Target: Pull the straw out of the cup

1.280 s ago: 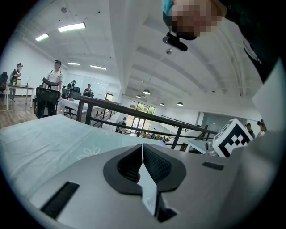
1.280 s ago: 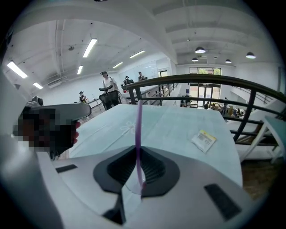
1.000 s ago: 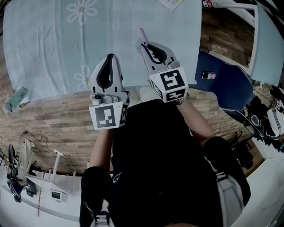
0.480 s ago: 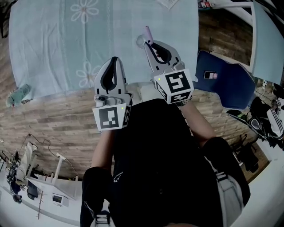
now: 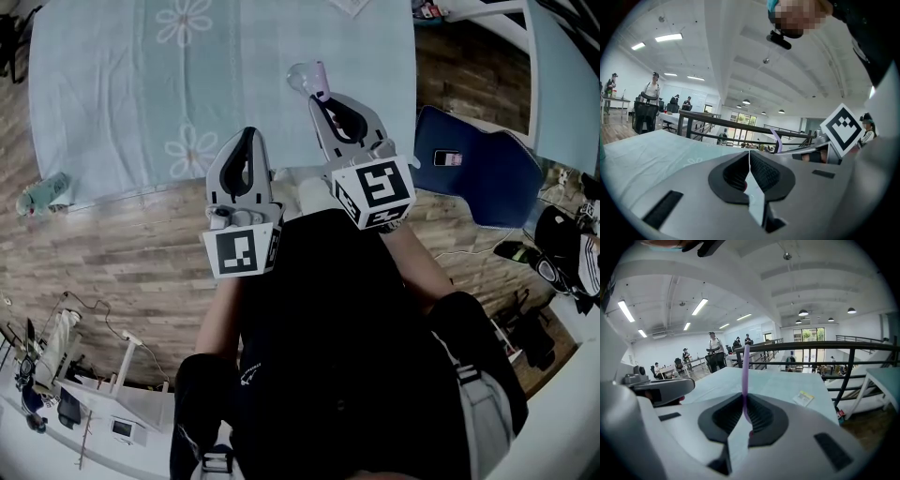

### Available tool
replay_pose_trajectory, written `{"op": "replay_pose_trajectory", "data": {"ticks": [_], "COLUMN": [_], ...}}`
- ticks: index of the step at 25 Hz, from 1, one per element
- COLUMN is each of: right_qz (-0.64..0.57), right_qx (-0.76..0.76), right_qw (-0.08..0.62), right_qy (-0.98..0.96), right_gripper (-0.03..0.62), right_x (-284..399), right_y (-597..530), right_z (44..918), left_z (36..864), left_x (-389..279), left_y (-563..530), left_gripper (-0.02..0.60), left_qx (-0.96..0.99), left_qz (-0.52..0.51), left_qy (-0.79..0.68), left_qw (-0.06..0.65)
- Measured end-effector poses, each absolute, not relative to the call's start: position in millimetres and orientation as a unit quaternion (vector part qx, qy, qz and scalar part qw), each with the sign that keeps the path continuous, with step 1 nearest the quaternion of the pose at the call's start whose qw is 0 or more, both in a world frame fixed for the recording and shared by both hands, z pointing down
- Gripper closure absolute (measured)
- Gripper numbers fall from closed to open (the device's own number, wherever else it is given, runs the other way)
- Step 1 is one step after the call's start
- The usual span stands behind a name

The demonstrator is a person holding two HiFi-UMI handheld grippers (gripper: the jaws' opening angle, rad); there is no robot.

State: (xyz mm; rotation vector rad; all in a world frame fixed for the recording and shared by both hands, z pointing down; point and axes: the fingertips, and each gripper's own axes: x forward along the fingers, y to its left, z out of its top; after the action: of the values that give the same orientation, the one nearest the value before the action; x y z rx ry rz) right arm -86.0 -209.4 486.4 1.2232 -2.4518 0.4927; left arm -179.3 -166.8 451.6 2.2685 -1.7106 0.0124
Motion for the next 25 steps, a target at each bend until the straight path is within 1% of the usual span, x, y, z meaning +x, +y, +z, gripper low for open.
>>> {"op": "replay_pose_trajectory", "data": {"ticks": [4,8,11,13,21,25], "right_qz": [0.170,0.166,0.167,0.164,0.145,0.138], "right_qx": [0.434,0.430,0.421,0.416,0.406,0.405], "right_qw": [0.171,0.167,0.161,0.158,0.143,0.126], "right_qy": [-0.868,-0.871,-0.877,-0.881,-0.891,-0.895], "right_gripper": [0.556,0.556,0.557,0.559,0.559,0.559], "right_x": [-87,-89,-93,-96,-105,-105], "right_y": [-197,-184,-173,-166,-146,-136], "right_z": [478,471,464,460,440,424], "left_z": [441,441,430,432,427,406], "left_x": [-180,-184,-184,-185,-189,-190], "left_y": [-158,-147,-140,-134,-113,-107], "left_gripper": [0.563,0.563,0.563,0.563,0.563,0.563], "left_qx": [0.793,0.785,0.788,0.784,0.779,0.785], "left_qz": [-0.019,-0.003,-0.028,-0.021,-0.026,-0.054], "left_qy": [-0.594,-0.603,-0.603,-0.606,-0.613,-0.609], "left_qw": [0.131,0.143,0.120,0.132,0.129,0.103]}}
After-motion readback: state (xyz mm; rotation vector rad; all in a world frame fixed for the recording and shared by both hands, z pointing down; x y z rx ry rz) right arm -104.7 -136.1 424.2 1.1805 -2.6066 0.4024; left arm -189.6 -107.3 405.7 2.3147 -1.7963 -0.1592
